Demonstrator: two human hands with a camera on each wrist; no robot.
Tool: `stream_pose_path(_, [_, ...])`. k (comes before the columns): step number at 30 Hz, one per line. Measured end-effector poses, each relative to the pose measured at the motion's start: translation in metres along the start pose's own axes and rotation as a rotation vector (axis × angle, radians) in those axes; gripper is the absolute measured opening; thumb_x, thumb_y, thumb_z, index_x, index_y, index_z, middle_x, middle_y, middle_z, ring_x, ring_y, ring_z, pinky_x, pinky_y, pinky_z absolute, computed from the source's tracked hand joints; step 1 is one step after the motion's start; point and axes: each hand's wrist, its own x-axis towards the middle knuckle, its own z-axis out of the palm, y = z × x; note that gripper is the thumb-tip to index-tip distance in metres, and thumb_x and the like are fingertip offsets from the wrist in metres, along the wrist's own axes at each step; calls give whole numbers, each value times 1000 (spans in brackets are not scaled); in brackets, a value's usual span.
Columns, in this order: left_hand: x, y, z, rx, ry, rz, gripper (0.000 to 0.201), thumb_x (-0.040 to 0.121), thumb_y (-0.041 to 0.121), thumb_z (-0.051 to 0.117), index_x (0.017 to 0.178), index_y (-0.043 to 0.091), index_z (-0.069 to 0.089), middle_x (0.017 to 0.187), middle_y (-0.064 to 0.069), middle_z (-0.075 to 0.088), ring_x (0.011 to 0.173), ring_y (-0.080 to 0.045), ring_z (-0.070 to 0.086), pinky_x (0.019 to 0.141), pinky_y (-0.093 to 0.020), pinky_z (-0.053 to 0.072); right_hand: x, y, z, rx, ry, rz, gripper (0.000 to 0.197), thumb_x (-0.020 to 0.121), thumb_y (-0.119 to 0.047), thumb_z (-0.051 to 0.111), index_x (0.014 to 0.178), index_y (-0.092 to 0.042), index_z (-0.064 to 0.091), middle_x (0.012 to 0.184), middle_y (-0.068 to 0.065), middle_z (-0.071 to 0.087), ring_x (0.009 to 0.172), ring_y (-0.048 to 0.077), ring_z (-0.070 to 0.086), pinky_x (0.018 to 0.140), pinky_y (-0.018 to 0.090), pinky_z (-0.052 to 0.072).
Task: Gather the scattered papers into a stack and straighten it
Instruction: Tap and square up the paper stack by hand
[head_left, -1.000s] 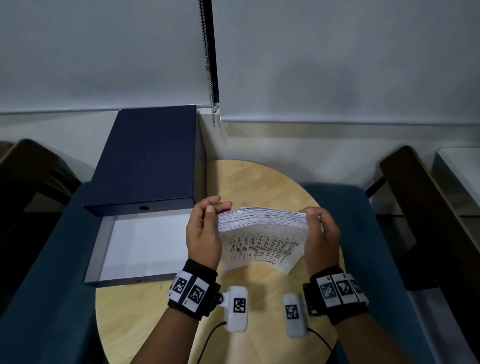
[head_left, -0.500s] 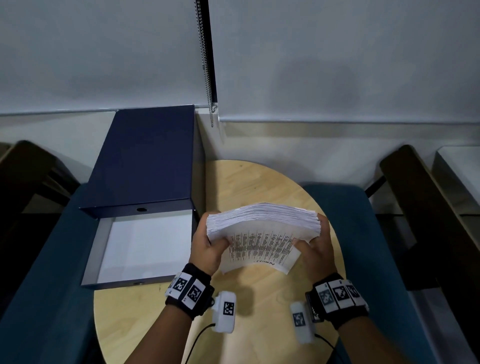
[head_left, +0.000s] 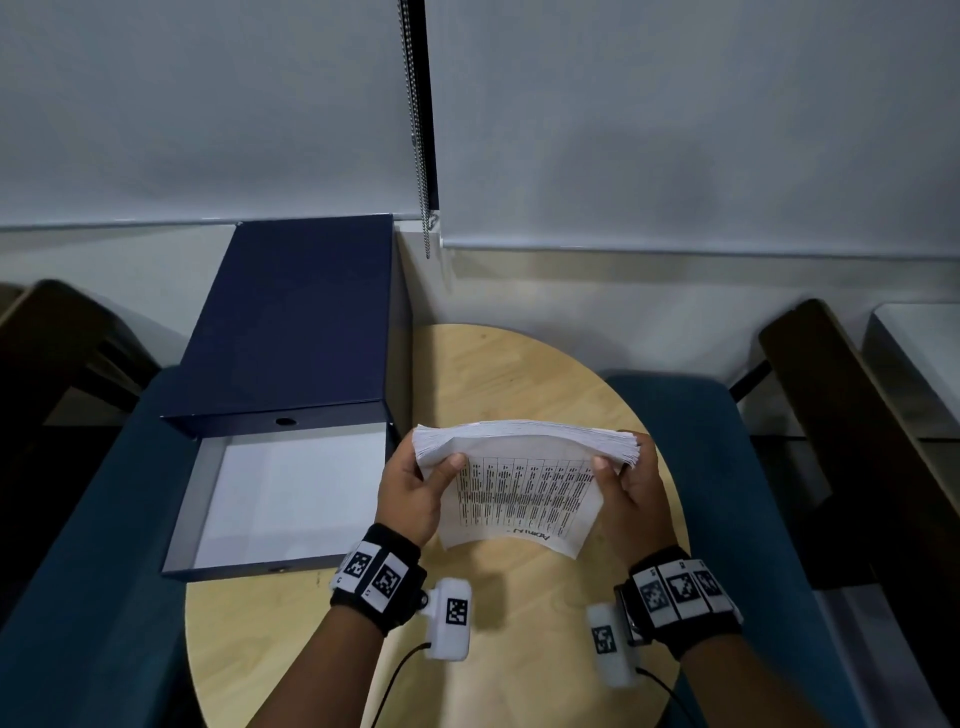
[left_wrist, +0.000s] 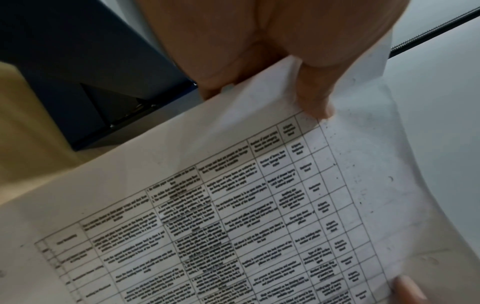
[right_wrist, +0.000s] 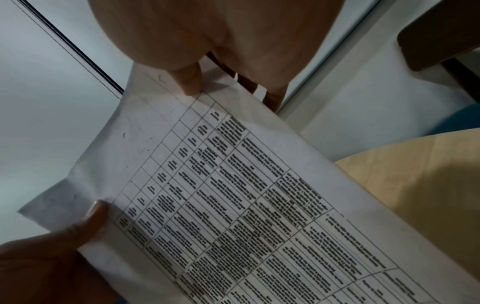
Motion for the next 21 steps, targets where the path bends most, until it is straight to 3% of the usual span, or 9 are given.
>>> stream_pose_path(6, [0,1,-1,15,-12,-3,20,77,11,67,96,15,63,88,12,74,84,-3,67,78,-17,52,1,1,-1,-5,9,5,25,87,-30,51,100,-50,46,100,-8,67,93,8,65,84,33,51])
stream_pose_path(13, [-1,5,-2,31,-76,17,18,77,9,65,92,5,57,78,20,67,76,3,62,72,-12,49,-1,-1,-4,3,2,21,33,86,-28,52,99,-57,45,105,-3,66,100,19,65,90,42,52])
stream_pose_path(18, [-2,4,-4,-19,-67,-5,21,78,9,66,96,12,57,84,12,71,81,-3,65,74,-17,51,-2,-4,-4,-9,2,8,37,87,-28,52,102,-60,44,106,-6,65,100,18,65,90,41,52])
stream_pose_path(21, [-1,6,0,-6,-68,1,20,80,10,65,98,13,56,86,13,71,82,-3,66,74,-17,52,-3,-6,-2,-19,-7,23,29,88,-29,49,104,-52,46,105,-6,66,99,16,65,90,44,54])
